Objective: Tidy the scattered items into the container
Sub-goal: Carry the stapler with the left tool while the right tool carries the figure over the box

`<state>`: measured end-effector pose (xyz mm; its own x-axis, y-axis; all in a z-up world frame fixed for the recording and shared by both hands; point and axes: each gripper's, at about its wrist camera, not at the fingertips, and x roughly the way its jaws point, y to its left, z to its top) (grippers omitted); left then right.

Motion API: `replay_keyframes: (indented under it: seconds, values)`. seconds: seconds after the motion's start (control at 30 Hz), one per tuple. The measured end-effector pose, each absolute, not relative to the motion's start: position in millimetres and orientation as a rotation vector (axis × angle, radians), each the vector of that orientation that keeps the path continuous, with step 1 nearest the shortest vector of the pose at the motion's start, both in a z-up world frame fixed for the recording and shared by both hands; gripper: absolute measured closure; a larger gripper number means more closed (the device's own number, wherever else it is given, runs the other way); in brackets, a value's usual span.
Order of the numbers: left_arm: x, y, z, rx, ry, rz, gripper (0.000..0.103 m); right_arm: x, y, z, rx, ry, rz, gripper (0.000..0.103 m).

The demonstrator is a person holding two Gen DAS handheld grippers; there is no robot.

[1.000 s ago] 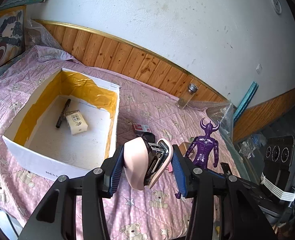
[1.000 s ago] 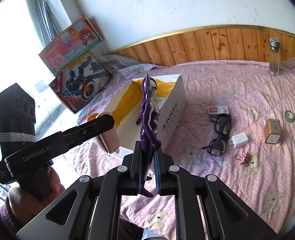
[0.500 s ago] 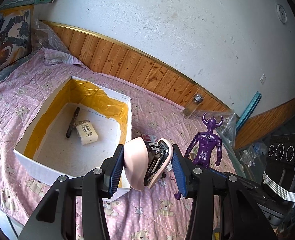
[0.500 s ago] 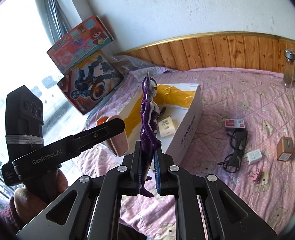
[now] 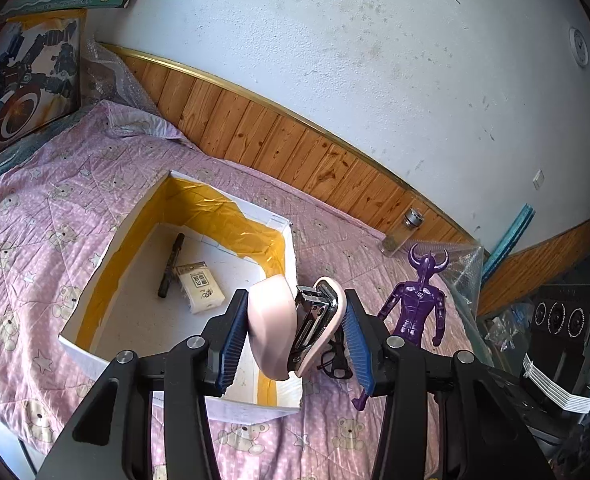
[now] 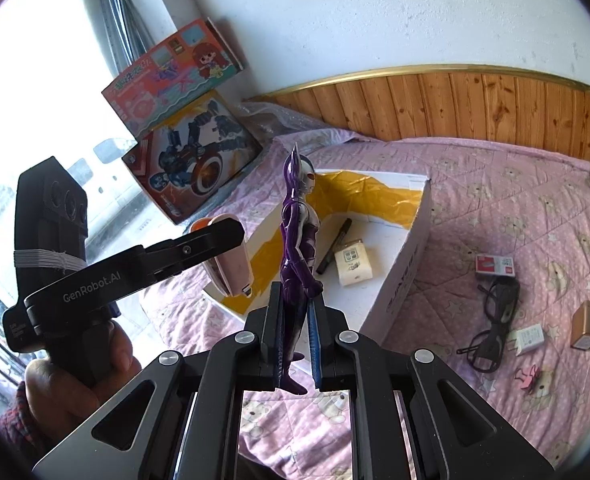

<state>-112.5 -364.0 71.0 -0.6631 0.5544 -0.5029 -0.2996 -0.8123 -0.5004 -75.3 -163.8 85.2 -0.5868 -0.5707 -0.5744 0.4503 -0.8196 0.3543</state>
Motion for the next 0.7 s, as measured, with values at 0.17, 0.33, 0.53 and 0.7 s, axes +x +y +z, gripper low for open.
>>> replay_keyframes:
  seconds: [0.17, 0.33, 0.53, 0.7]
  values:
    - [-121.2, -375.2, 72.0, -0.913, -0.536, 2.459, 0.056, -84.3, -174.7, 84.7, 0.950, -0.205, -2.351, 0.091]
    - [-130.6, -385.2, 70.2, -0.923, -0.543, 2.471, 0.056, -95.6, -185.0, 83.6, 0.963, -0.186, -2.332, 0.091]
    - [-144.2, -398.6, 69.1, -0.941, -0.525, 2.499, 0.056, -112.7, -197.4, 79.9, 0.987, -0.175, -2.304, 0.091]
    - [-157.3, -410.1, 66.5, -0.965, -0.513, 2.515, 0.056, -128.2, -208.0, 72.9, 1.023, -0.169, -2.272, 0.091]
